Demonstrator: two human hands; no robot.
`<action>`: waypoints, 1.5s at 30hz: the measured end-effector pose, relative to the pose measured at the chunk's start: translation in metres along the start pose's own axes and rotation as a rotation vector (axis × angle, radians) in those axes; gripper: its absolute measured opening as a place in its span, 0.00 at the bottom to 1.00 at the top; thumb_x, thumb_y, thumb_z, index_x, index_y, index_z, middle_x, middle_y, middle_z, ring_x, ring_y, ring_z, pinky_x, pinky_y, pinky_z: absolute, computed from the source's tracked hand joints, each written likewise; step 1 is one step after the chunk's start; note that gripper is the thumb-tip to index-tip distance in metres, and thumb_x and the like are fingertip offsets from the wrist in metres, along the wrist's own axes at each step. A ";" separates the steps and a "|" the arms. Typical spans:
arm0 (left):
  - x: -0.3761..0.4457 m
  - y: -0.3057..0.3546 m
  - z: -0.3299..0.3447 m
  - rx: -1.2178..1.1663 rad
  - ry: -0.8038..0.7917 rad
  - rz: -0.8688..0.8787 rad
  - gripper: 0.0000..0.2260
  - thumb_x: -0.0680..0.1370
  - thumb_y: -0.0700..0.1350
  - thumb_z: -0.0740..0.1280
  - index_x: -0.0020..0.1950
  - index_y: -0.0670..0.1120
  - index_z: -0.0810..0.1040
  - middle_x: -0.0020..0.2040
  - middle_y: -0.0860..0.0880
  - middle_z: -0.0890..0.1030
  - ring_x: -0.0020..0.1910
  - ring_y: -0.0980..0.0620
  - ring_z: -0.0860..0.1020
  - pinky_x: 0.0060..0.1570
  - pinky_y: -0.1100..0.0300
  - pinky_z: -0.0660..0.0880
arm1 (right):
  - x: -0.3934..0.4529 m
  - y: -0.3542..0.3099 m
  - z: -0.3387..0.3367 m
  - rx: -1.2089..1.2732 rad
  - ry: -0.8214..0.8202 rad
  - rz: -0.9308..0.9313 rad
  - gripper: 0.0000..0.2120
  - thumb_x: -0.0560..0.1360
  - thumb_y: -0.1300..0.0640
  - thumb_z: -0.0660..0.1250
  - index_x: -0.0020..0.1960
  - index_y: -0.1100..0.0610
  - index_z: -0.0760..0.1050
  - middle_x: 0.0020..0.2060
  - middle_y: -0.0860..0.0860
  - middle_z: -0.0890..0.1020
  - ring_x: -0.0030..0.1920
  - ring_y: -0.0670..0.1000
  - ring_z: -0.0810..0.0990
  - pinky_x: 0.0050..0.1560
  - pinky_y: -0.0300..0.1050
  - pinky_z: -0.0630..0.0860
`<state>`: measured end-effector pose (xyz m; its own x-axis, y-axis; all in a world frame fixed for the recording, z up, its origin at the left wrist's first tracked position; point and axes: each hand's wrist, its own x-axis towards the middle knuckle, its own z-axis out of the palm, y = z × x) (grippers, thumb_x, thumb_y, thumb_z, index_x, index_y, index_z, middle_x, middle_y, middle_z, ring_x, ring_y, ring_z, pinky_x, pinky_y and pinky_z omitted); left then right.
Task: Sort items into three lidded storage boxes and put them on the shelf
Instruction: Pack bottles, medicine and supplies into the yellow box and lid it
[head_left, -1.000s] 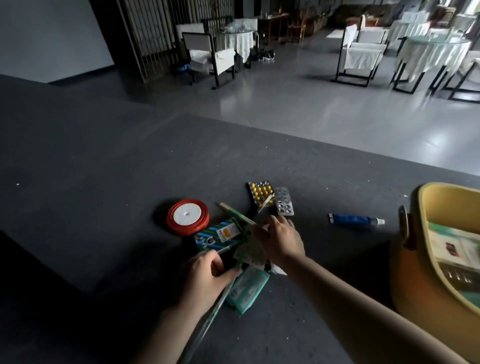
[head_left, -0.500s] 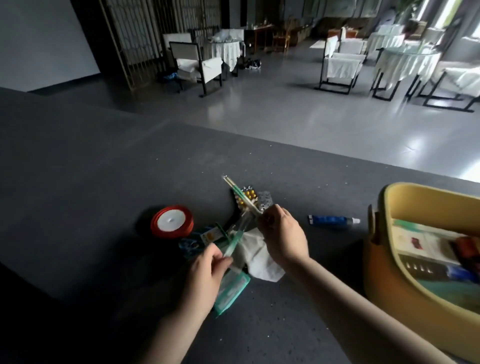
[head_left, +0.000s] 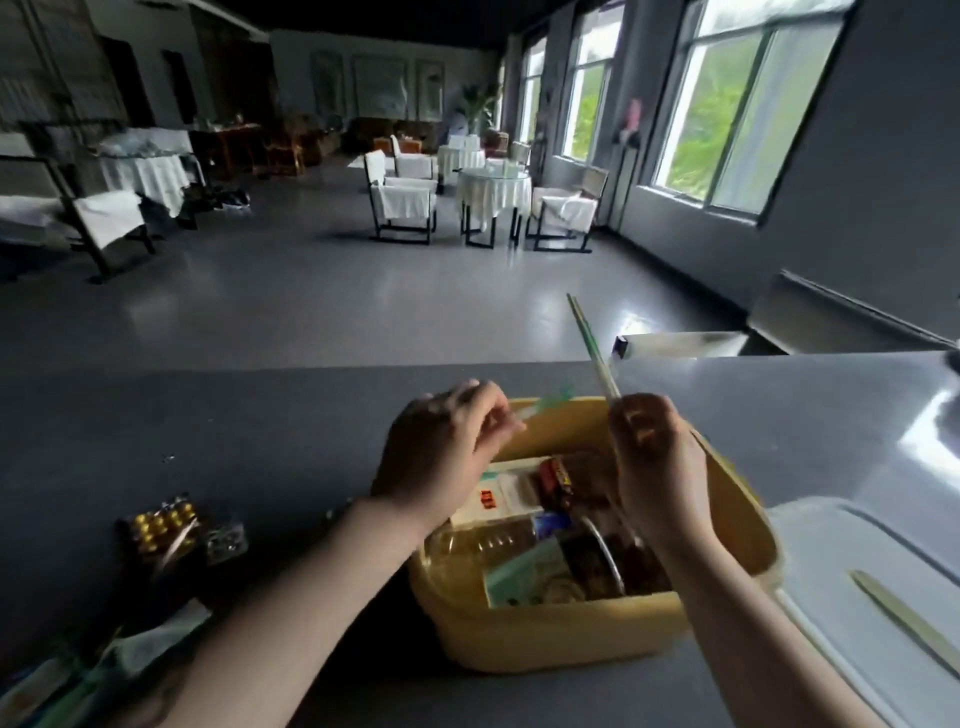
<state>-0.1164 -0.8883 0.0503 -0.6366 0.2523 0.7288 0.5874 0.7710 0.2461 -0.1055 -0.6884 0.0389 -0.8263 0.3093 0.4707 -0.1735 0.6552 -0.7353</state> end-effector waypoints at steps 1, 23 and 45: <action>0.012 0.005 0.018 0.005 -0.058 0.062 0.08 0.75 0.51 0.70 0.43 0.47 0.76 0.38 0.52 0.80 0.33 0.50 0.78 0.35 0.61 0.68 | 0.007 0.015 -0.013 -0.025 0.039 0.044 0.01 0.78 0.54 0.63 0.48 0.51 0.73 0.42 0.50 0.79 0.44 0.54 0.77 0.39 0.44 0.67; 0.027 -0.030 0.134 0.006 -0.610 -0.200 0.09 0.77 0.51 0.66 0.52 0.47 0.76 0.52 0.48 0.79 0.53 0.49 0.75 0.48 0.58 0.68 | 0.017 0.084 -0.023 -0.708 -0.597 0.230 0.21 0.75 0.59 0.61 0.65 0.42 0.68 0.44 0.45 0.74 0.40 0.49 0.73 0.29 0.40 0.68; -0.039 -0.012 0.003 -0.152 0.132 -0.527 0.05 0.77 0.41 0.65 0.50 0.46 0.80 0.47 0.49 0.82 0.46 0.52 0.79 0.45 0.58 0.76 | -0.010 0.002 0.021 -0.181 -0.165 -0.115 0.19 0.71 0.55 0.67 0.61 0.51 0.71 0.55 0.55 0.77 0.56 0.58 0.74 0.55 0.55 0.72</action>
<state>-0.1008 -0.9057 0.0169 -0.8012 -0.2264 0.5539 0.2789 0.6776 0.6805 -0.1085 -0.7044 0.0223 -0.8856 0.1187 0.4490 -0.1849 0.7967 -0.5754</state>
